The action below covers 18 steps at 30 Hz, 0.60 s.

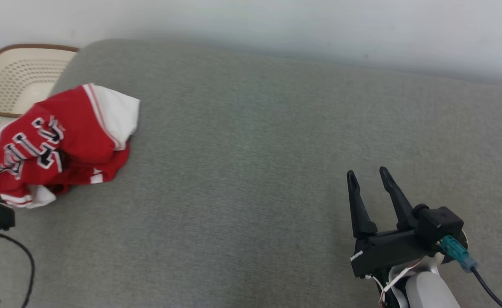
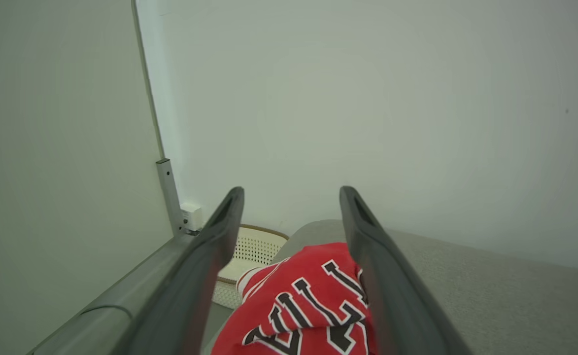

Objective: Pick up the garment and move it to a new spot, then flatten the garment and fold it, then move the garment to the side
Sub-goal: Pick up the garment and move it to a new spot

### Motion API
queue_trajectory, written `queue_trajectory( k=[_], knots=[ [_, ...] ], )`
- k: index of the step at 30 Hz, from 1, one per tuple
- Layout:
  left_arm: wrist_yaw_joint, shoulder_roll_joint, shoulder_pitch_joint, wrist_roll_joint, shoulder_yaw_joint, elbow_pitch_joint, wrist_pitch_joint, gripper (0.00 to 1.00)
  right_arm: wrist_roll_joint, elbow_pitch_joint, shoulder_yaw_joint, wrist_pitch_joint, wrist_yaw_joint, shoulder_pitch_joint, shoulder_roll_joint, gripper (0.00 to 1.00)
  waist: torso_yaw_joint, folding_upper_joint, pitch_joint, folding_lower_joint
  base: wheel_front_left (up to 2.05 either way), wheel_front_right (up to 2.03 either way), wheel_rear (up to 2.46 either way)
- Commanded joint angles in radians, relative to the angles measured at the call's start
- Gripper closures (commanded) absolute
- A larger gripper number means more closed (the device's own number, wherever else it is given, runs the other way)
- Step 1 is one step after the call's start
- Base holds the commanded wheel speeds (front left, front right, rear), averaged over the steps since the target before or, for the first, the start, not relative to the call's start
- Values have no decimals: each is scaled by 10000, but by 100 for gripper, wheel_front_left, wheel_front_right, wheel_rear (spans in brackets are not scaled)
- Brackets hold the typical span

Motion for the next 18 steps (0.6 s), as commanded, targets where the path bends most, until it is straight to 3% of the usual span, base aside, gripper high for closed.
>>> queue_trajectory(
  k=[1, 8, 18],
  knots=[
    [-71, 107, -150, -16, 29, 108, 43, 0, 25, 29, 17, -91, 8, -113, -32, 0, -887, -1, 819, -2, 0, 0, 0],
    [-418, 770, -1367, 49, -284, 1483, 814, 0, 159, 290, 141, -355, 9, -461, -25, 0, -1502, -1, 1281, -2, 0, 0, 0],
    [-658, 1239, -2399, -15, -475, 3577, 1455, 0, 301, 505, 141, -574, 8, -588, -22, 0, -2051, -1, 1513, -2, 0, 0, 0]
  ],
)
